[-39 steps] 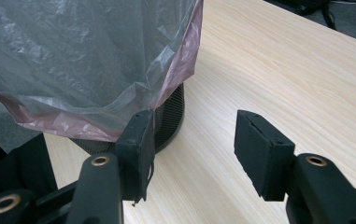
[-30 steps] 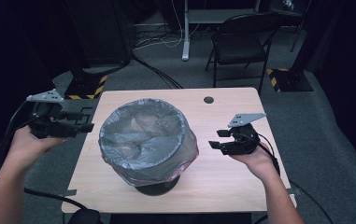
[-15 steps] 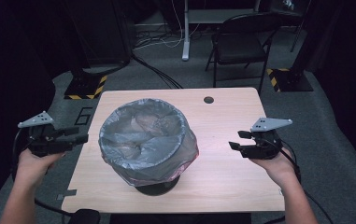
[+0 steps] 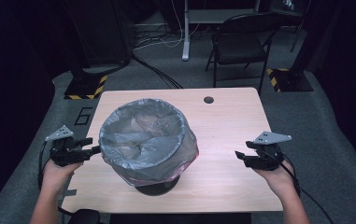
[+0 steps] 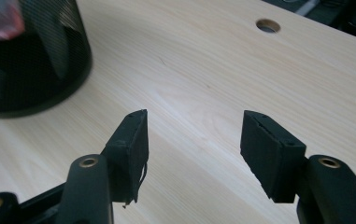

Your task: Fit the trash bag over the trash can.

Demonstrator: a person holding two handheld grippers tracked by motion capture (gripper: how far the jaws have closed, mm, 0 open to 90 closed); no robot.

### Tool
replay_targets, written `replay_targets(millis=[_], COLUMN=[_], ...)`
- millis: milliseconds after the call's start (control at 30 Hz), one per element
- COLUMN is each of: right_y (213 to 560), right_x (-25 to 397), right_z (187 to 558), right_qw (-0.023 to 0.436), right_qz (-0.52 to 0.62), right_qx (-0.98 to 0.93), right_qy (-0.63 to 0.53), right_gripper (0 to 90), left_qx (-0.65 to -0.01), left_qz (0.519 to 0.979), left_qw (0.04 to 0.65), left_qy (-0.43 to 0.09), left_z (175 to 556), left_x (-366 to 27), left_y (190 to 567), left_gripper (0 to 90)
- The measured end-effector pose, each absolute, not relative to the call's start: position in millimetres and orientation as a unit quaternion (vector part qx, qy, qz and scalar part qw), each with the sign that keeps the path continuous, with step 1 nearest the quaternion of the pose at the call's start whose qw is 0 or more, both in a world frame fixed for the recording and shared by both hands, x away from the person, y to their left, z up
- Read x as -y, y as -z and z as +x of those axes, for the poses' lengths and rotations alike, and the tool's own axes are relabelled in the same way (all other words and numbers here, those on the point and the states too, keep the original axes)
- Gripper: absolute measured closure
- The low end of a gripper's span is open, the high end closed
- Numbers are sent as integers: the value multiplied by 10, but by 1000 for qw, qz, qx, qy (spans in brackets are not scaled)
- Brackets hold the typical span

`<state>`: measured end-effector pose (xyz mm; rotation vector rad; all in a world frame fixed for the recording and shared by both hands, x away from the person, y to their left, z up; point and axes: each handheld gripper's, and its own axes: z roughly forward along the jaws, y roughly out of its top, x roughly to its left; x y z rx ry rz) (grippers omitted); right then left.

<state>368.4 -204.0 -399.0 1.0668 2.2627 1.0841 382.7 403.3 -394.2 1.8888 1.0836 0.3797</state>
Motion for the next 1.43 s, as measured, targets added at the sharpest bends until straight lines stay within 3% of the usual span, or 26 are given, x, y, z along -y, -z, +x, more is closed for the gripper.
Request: replay_targets(millis=[400,700,1033,1233,1433], right_y=[4278,4598,4834,4925,4999], right_x=[2220,2238,2373,2398,2448], right_z=[3672,3681,3760,3780,3735], right_qw=[222,219,198,211,225], right_qz=[407,407,430,427,413], right_qx=[-802,-810,-807,-811,-817], right_qy=[-376,-361,-352,-339,-335], right_gripper=[403,392,326,281,142], left_qx=[-460,-436,-433,-430,-425], left_qz=[754,779,792,796,793], left_qw=[446,420,405,400,418], left_qy=[-144,-162,-147,-144,-129], left_z=[3866,3896,3981,4033,4081], left_x=[-4016,-3998,-4100,-4125,-4152], left_y=[4339,4647,4937,5077,5181], left_gripper=[352,320,274,262,203])
